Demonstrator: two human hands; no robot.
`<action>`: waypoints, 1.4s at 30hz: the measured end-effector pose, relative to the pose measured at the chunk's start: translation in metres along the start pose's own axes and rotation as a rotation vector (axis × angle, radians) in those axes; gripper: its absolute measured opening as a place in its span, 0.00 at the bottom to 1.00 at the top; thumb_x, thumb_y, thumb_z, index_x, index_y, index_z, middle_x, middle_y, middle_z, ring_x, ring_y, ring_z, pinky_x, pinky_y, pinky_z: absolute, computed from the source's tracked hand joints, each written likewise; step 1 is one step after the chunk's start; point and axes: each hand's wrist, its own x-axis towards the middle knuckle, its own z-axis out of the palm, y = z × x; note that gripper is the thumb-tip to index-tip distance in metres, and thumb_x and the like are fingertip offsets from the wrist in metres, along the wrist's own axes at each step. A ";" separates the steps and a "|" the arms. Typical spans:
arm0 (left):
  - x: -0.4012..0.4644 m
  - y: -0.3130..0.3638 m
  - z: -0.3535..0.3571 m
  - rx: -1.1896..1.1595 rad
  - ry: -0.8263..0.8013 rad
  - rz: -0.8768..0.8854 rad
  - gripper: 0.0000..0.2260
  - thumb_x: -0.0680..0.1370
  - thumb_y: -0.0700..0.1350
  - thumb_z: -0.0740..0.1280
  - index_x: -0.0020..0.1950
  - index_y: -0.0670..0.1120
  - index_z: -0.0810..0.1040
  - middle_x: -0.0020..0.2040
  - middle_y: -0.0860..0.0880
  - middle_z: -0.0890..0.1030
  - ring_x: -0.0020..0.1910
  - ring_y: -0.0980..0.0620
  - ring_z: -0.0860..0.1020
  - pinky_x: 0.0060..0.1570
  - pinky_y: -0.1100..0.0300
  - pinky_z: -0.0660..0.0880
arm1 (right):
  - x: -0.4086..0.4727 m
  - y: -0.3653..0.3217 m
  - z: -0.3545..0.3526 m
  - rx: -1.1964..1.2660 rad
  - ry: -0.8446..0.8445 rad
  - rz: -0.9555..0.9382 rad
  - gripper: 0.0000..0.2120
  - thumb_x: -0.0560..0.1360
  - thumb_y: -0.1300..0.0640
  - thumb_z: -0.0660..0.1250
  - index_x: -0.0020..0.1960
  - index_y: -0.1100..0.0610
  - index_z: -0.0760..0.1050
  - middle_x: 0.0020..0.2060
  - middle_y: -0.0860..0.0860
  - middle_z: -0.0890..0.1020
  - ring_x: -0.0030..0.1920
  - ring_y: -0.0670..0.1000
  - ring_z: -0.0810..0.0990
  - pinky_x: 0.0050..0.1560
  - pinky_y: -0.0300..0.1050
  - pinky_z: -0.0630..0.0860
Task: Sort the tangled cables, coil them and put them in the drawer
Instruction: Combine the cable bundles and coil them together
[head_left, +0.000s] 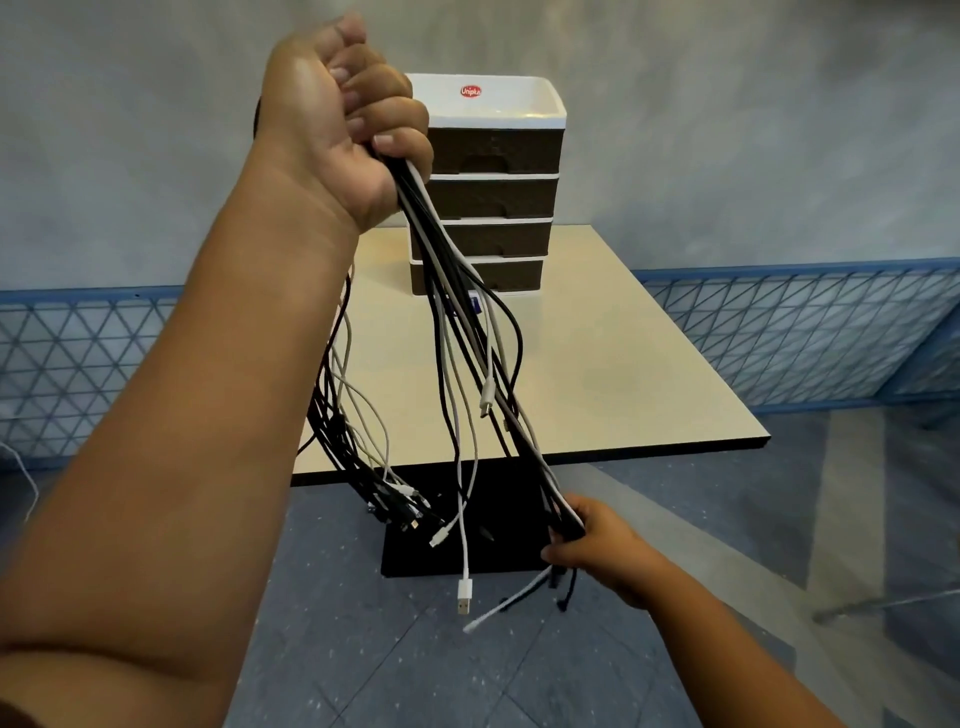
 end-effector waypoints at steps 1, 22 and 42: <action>0.000 0.000 0.000 -0.006 -0.001 0.003 0.27 0.84 0.47 0.53 0.23 0.45 0.66 0.20 0.53 0.62 0.19 0.57 0.58 0.20 0.65 0.57 | -0.001 0.002 -0.001 0.024 -0.005 -0.004 0.12 0.65 0.62 0.75 0.43 0.53 0.75 0.37 0.50 0.78 0.41 0.52 0.79 0.50 0.60 0.79; -0.035 -0.100 -0.018 0.167 0.188 -0.049 0.26 0.84 0.54 0.56 0.26 0.47 0.60 0.22 0.51 0.57 0.21 0.56 0.55 0.24 0.63 0.55 | -0.034 -0.189 -0.018 -0.028 -0.060 -0.419 0.19 0.74 0.58 0.69 0.64 0.47 0.75 0.58 0.43 0.82 0.60 0.41 0.79 0.64 0.45 0.73; -0.078 -0.131 -0.103 -0.351 0.181 -0.299 0.21 0.73 0.63 0.68 0.47 0.45 0.82 0.53 0.46 0.84 0.55 0.45 0.82 0.58 0.48 0.76 | -0.045 -0.217 0.004 0.119 -0.077 -0.236 0.15 0.75 0.47 0.63 0.32 0.51 0.73 0.25 0.50 0.63 0.25 0.47 0.59 0.26 0.40 0.57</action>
